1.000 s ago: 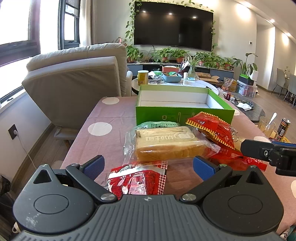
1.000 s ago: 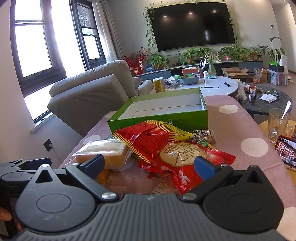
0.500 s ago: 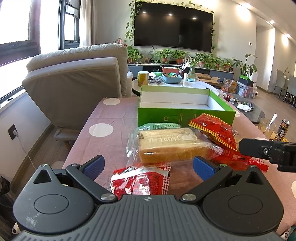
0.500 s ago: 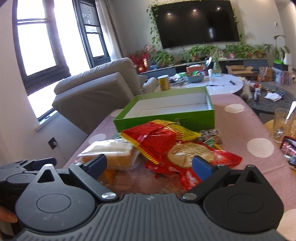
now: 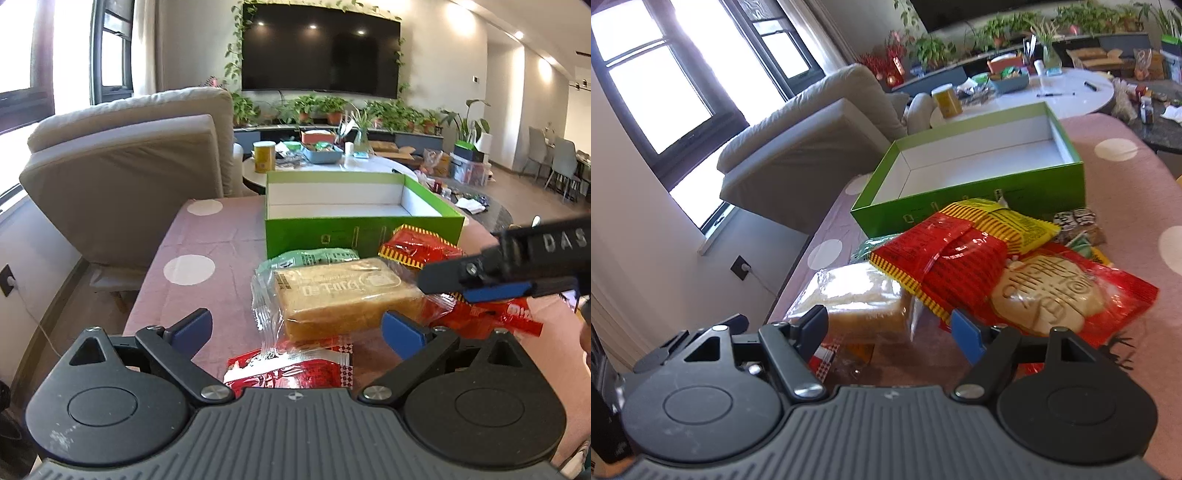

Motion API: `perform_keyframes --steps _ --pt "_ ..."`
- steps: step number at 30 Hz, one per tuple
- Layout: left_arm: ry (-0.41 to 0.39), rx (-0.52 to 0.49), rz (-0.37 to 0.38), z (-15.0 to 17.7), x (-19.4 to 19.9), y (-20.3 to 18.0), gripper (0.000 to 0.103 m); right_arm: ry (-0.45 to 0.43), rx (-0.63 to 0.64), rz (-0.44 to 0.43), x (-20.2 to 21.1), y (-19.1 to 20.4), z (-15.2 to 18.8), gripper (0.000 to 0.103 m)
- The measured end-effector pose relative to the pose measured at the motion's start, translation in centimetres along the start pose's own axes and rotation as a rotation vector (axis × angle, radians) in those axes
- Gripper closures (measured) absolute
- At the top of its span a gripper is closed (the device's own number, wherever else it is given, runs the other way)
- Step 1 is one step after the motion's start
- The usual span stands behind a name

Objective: Organize snacks
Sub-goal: 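Grasp the bagged bread loaf with the left tool and lift it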

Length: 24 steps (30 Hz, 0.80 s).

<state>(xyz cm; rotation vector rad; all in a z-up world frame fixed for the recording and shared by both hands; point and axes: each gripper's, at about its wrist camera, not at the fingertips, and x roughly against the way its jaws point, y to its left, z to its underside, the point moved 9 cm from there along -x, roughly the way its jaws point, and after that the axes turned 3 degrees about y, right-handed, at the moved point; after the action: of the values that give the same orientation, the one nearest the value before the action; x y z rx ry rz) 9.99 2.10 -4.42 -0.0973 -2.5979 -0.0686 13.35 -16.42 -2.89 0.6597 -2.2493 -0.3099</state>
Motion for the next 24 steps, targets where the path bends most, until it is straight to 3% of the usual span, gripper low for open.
perform_keyframes --steps 4,10,14,17,24 --pt "0.025 0.022 0.038 0.0 -1.2 0.1 0.005 0.034 0.002 -0.017 -1.2 0.7 -0.4 0.036" --pt "0.057 0.022 0.11 -0.3 -2.9 -0.5 0.013 0.069 -0.007 0.04 -2.5 1.3 -1.1 0.036" --pt "0.081 -0.003 0.11 0.5 -3.5 -0.6 0.013 0.114 -0.065 -0.002 -1.9 1.7 -0.1 0.036" --pt "0.096 0.016 0.115 1.1 -3.5 -0.2 0.013 0.132 -0.083 0.023 -1.4 1.2 0.6 0.036" --pt "0.1 -0.004 0.089 1.2 -3.2 0.5 0.013 0.236 -0.302 0.07 -3.1 -1.5 2.2 0.036"
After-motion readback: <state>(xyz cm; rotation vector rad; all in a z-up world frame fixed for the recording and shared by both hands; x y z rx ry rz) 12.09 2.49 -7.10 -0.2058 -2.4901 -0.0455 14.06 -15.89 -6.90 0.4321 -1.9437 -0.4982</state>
